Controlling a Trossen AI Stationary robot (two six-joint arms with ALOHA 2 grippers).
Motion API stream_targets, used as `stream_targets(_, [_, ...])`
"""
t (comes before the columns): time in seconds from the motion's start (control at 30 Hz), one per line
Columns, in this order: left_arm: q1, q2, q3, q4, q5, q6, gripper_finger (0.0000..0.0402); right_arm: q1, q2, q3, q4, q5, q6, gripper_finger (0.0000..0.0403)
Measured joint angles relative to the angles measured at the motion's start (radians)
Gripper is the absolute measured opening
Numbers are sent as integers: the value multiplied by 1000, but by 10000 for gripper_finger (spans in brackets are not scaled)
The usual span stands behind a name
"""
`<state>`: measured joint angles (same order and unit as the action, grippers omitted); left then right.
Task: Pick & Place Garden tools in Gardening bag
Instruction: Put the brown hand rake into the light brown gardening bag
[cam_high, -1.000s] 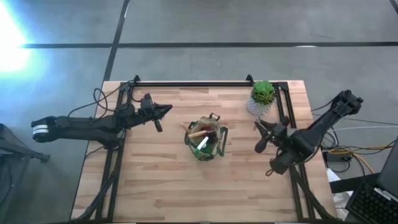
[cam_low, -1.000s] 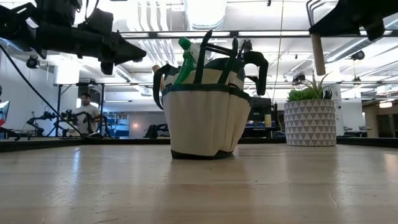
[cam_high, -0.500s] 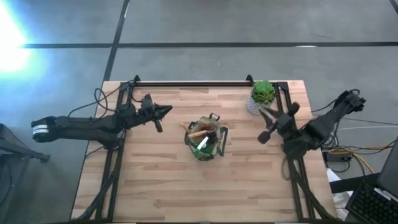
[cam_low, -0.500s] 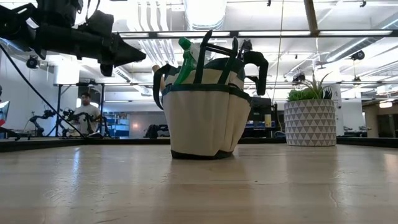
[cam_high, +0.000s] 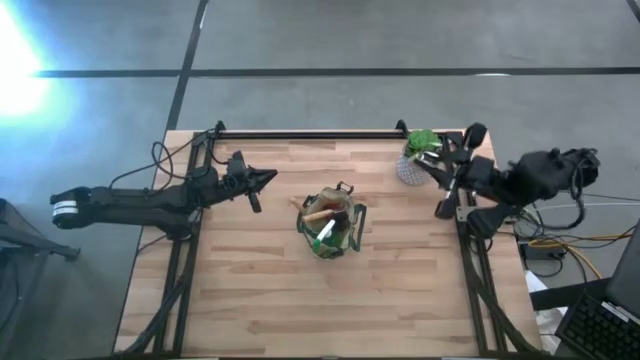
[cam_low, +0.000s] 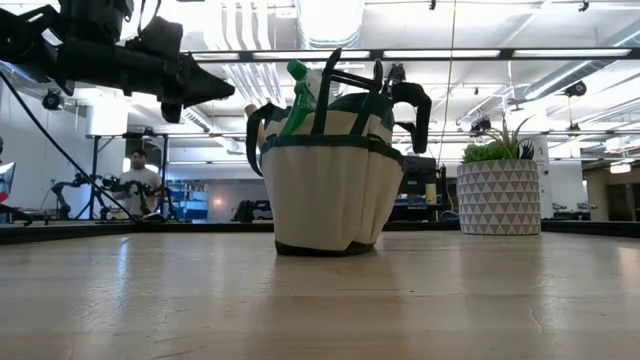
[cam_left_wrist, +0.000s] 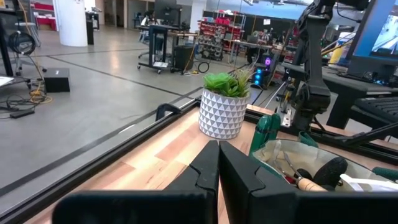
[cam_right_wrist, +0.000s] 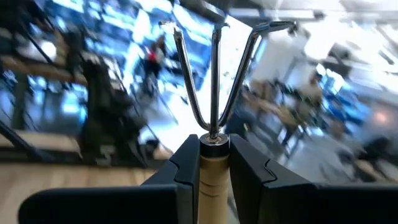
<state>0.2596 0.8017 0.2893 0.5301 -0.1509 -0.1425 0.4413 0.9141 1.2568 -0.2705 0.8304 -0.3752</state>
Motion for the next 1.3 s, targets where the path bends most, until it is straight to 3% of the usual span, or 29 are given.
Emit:
stream_targets(0.2, [0, 0, 0, 0, 0, 0, 14, -185, -7, -22, 50, -296, 8, 46])
stream_targets(0.47, [0, 0, 0, 0, 0, 0, 14, -318, -1, -175, 226, -566, 74, 46])
stream_targets(0.87, [0, 0, 0, 0, 0, 0, 14, -329, -50, -491, 503, -593, 247, 46])
stream_targets(1.3, [0, 0, 0, 0, 0, 0, 14, -321, -47, -727, 734, -590, 441, 46])
